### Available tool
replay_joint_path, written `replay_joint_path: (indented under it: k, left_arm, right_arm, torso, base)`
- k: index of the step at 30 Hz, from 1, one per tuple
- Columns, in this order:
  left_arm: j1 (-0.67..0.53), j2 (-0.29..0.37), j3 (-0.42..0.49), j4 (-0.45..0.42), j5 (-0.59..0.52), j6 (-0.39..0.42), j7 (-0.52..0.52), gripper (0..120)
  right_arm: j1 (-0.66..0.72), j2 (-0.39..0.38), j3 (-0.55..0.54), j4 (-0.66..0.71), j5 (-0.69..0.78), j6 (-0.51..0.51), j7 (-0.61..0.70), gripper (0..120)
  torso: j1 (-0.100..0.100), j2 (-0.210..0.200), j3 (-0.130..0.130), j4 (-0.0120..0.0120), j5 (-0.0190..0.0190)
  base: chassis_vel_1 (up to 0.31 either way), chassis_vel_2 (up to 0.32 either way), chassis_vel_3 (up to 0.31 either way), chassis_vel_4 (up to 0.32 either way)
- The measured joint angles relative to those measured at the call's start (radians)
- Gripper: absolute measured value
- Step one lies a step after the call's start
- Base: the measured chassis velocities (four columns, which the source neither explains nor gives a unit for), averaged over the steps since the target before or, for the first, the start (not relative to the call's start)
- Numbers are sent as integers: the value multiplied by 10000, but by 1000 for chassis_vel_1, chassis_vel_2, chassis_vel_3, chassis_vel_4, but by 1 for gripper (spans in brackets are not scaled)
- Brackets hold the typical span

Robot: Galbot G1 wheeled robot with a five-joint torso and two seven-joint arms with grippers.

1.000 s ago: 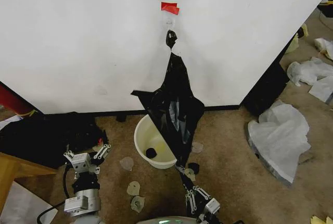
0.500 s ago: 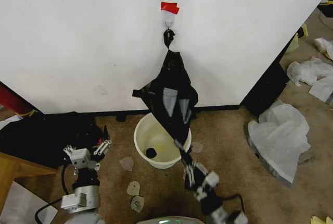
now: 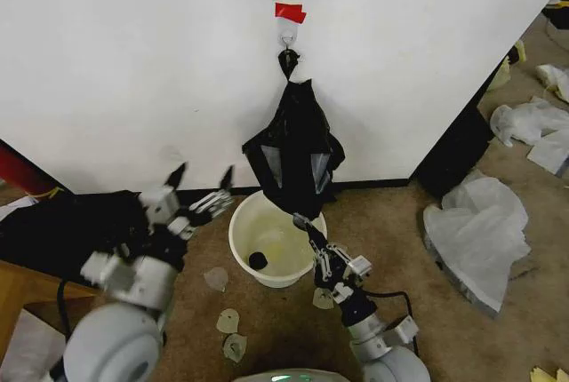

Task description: Place the garbage bag over the trash bin.

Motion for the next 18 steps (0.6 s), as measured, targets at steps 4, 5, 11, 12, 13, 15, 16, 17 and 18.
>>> replay_joint_path:
  k: [4,5,11,12,13,15,16,17,18]
  left_arm:
    - [-1441,19,865,525,-1017,329,-31,100]
    - [-1824,-31,1154,709,-1198,427,-30,100]
    - [-2658,-284,2048,1508,-1163,799,-126,100]
    - [-2692,-326,2150,1597,-1165,807,-118,100]
    - [-2707,-360,2208,1666,-1167,808,-98,99]
    - [-2840,-505,2414,1934,-1098,800,-95,98]
    - [-2945,-619,2501,2085,-1047,784,-128,97]
    - [-2945,-619,2501,2085,-1047,784,-128,97]
    - [-3038,-709,2542,2200,-1028,773,-166,95]
  right_arm:
    - [-16,43,81,-6,-21,-14,26,0]
    - [-34,54,112,-6,-21,-14,34,0]
    - [-107,50,217,62,-14,-31,53,0]
    - [-107,42,241,69,-10,-37,60,0]
    - [-108,35,255,69,-4,-39,62,0]
    - [-109,28,268,70,12,-41,64,0]
    - [-111,28,269,74,19,-43,67,0]
    - [-111,28,269,74,19,-43,67,0]
    - [-114,29,268,81,24,-46,69,0]
  torso:
    - [0,0,0,-1,0]
    - [0,0,0,0,4]
    - [0,0,-1,1,1]
    - [0,0,-1,3,2]
    - [0,0,-2,4,3]
    - [0,0,-2,5,2]
    - [0,0,-2,4,2]
    - [0,0,-2,4,2]
    - [0,0,-2,3,1]
  base:
    - [0,0,0,0]
    - [0,0,0,0]
    - [0,0,0,0]
    - [0,0,0,0]
    - [0,0,0,0]
    - [0,0,0,0]
    - [0,0,0,0]
    - [0,0,0,0]
    - [0,0,0,0]
